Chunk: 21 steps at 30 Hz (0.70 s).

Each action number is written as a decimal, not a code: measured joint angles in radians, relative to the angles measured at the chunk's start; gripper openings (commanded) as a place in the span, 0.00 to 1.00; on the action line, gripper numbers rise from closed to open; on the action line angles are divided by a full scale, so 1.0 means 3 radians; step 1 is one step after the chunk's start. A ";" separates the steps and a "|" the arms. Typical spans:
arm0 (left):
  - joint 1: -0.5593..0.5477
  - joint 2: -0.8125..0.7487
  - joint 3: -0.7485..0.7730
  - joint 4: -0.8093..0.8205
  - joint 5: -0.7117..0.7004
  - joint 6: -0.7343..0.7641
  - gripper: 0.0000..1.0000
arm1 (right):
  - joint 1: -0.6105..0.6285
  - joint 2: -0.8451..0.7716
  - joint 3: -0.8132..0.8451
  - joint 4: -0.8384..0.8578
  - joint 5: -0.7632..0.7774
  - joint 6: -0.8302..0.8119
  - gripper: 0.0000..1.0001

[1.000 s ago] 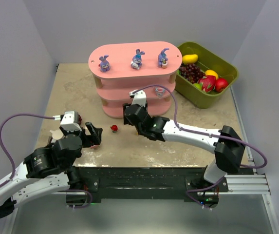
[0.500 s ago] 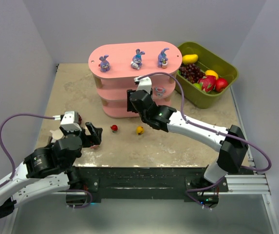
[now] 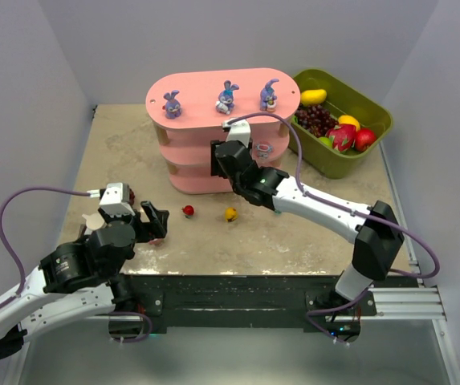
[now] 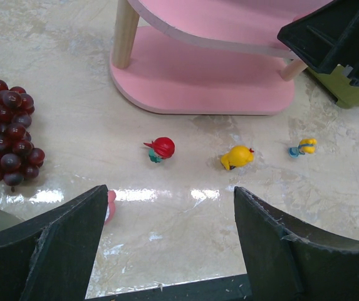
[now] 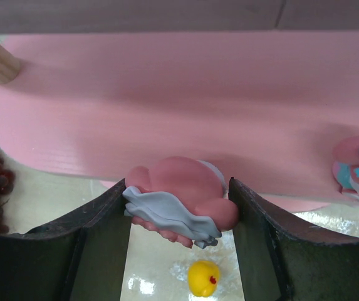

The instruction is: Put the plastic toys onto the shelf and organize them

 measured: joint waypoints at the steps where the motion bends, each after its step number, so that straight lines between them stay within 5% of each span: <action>1: 0.0000 0.0000 0.0000 0.0000 0.0000 0.0001 0.86 | -0.0011 0.0022 0.0001 0.0014 -0.0008 -0.0008 0.47; 21: 0.0000 0.0009 0.0000 -0.0001 -0.0009 0.0000 0.86 | -0.0095 0.0136 0.0024 0.0188 -0.0188 -0.0122 0.60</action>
